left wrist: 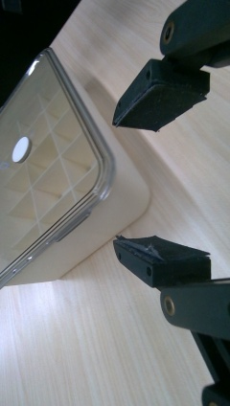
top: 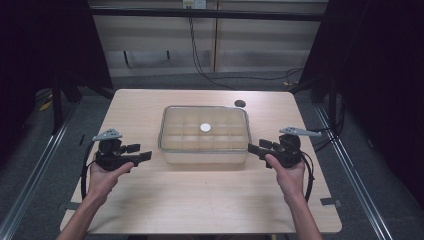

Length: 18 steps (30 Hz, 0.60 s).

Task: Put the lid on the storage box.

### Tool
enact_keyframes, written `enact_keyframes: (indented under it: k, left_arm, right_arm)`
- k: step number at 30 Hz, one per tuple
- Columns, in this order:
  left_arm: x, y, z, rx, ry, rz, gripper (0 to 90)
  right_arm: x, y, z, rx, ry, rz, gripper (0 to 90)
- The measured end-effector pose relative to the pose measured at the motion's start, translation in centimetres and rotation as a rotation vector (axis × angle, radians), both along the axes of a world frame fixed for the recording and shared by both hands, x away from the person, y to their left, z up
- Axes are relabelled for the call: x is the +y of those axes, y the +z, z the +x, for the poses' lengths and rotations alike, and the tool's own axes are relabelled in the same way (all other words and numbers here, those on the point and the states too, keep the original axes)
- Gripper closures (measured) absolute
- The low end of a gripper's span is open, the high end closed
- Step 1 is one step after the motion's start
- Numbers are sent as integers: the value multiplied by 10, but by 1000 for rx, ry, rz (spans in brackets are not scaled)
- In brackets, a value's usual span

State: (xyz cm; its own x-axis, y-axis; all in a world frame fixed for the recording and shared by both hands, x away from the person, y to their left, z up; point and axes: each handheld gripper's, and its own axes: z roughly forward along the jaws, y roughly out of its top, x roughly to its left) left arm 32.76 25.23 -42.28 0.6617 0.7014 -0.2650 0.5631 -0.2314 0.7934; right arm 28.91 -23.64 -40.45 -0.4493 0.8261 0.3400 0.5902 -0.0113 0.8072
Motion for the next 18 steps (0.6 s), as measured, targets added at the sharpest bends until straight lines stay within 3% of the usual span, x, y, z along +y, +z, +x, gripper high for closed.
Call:
enact_keyframes:
  k: [9,14,18]
  left_arm:
    - [11,-5,-26,-16,9,15,380]
    - [12,-10,-41,1,5,9,376]
    - [15,-13,-52,5,-1,34,365]
  right_arm:
    - [-1,-8,-28,4,6,-8,410]
    - [-3,-11,-44,3,1,3,408]
    - [-5,-13,-58,0,-1,-6,402]
